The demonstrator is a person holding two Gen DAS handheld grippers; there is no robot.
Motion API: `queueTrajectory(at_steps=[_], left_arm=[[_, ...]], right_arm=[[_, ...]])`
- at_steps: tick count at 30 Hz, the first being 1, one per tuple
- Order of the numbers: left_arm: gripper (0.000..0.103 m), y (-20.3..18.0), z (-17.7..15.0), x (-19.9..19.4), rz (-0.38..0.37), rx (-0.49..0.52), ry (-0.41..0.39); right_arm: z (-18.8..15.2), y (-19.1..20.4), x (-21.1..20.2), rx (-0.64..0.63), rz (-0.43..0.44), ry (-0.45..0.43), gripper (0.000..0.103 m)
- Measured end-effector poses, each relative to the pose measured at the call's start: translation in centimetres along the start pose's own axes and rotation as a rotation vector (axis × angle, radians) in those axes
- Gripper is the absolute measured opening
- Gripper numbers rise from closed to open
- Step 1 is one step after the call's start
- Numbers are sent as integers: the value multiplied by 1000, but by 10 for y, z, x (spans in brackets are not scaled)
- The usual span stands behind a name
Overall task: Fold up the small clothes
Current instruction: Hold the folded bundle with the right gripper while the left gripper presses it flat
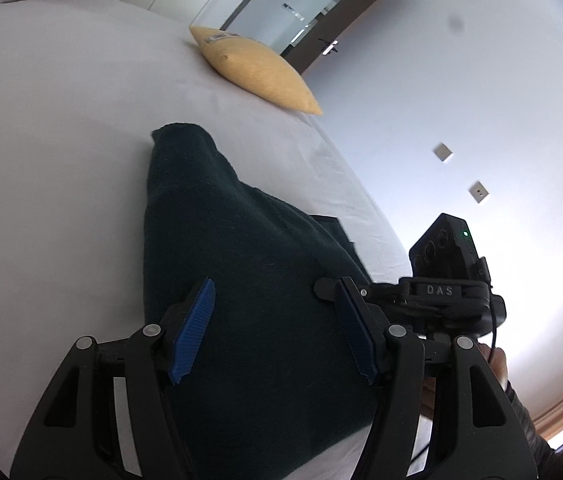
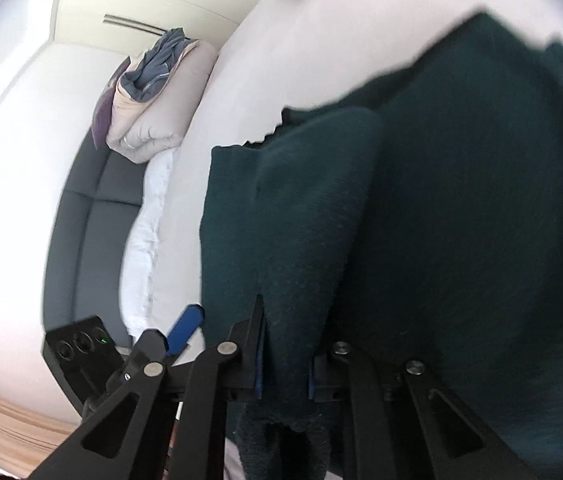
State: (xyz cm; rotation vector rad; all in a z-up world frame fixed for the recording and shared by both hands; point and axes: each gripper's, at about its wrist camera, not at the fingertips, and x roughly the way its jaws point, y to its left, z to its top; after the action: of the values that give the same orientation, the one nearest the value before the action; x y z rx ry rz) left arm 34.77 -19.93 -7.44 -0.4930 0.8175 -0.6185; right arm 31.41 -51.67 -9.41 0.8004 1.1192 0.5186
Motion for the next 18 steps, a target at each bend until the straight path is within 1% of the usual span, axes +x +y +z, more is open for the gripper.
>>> queueTrajectory(at_steps=[2,4,5,8,10,11,12,13,15,18], left_arm=[[61,-11,-1,-1,7,28,5],[61,-19,-3,2,-3,38,23],[61,-22,-6,4,-5,43,35],[61,-27,-15,12,-1,56,63],[61,-29,-17,21,2,57,87],[61,-31,-19,23,2,66,95],[61,-35,-20,24,18,91,98],[61,-39,-22,24,23,111,99],[61,-41,-22,27,42,130,110],[61,-37,-23,31,46,117,129]], right_arm=[[10,-6,-12,-9,-36,-9,16],[21,-19,-29,-3,-81,-19,16],[23,-24,-35,3,-90,-24,16],[25,-43,-58,2,-93,-44,16],[21,-67,-60,29,-132,-38,16],[18,-80,-60,64,-123,-37,15],[16,-91,-62,86,-75,-56,15],[15,-90,-65,76,-66,-74,15],[16,-80,-67,42,-88,-87,15],[19,-70,-65,12,-118,-75,15]])
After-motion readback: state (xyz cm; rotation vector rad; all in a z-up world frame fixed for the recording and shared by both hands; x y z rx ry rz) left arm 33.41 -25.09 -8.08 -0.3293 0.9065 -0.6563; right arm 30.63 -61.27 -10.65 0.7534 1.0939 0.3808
